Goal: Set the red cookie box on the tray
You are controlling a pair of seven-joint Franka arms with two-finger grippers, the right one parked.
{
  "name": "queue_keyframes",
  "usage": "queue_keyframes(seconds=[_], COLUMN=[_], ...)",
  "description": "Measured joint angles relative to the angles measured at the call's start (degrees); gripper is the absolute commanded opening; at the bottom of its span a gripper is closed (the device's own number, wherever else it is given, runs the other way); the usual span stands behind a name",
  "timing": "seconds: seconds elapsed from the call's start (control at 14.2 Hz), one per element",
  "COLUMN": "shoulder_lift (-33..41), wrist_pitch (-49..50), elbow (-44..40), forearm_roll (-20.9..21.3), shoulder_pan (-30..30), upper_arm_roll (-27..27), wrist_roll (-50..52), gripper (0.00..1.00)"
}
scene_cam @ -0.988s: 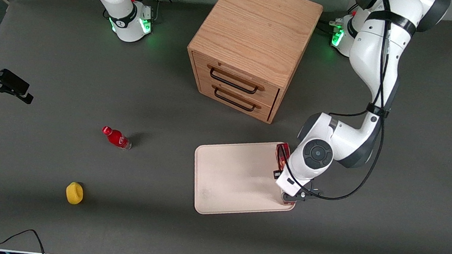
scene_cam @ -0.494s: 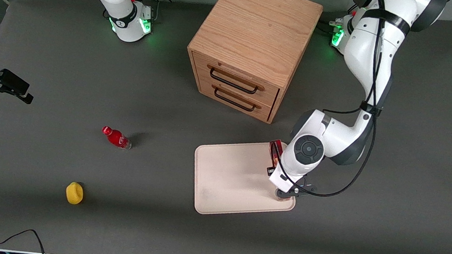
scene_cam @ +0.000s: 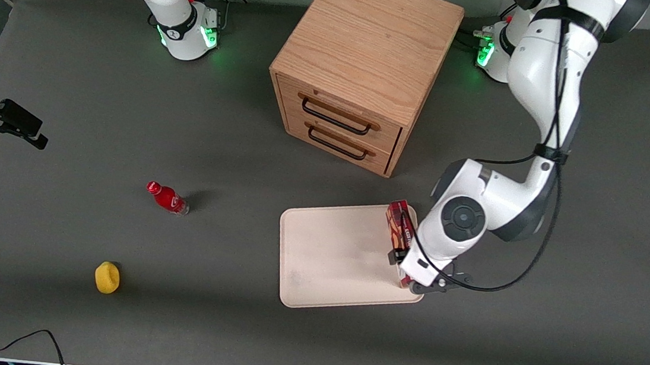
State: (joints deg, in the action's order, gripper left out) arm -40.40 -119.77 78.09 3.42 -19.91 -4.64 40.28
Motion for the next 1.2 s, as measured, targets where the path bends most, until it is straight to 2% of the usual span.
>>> queue_keyframes(seconds=[0.14,0.42,0.64,0.92,1.2], shoulder_lift=[3.2,11.6,17.9,23.7,26.2], wrist_pitch=[5.6,19.6,30.3,32.9,32.5], elbow=[-0.6,-0.7,-0.6,1.7,3.2], forearm_roll=[-1.1,-5.1,-5.4,-4.9,-2.0], shoulder_pan=[2.2,10.4,16.6,21.8,24.0], upper_arm_roll=[0.0,0.4,0.6,0.8,0.8], wrist_roll=[-1.5,-19.8,-27.3,-35.2,-38.0], gripper=[1.00,1.00,1.00,1.00,1.00])
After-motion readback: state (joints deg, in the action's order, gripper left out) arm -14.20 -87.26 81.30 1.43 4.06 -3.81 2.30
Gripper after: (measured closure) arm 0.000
